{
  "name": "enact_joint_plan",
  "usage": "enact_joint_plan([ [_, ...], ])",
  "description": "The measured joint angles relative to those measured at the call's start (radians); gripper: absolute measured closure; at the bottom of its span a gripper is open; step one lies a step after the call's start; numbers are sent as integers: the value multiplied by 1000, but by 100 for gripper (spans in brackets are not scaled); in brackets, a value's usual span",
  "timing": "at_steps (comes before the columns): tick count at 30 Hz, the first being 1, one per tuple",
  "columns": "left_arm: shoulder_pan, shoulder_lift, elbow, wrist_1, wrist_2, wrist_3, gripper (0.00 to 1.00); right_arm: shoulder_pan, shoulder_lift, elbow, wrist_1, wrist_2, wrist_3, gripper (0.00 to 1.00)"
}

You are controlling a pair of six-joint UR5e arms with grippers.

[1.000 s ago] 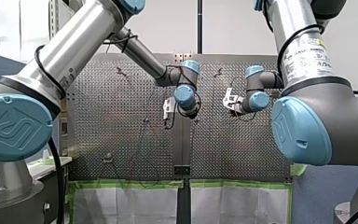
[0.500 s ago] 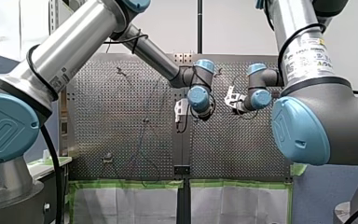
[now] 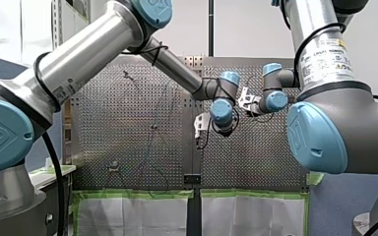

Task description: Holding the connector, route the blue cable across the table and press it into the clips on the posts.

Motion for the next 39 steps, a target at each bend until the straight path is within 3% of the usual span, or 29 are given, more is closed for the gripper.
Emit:
enact_joint_plan([
  [15, 2, -120, 123, 115, -62, -16, 0, 0, 0, 0, -3, -1, -1, 100],
  [27, 26, -132, 227, 160, -124, -18, 0, 0, 1, 0, -5, 0, 0, 100],
  [39, 60, -205, 314, 154, -102, -28, 0, 0, 1, 0, -6, 0, 0, 100],
])
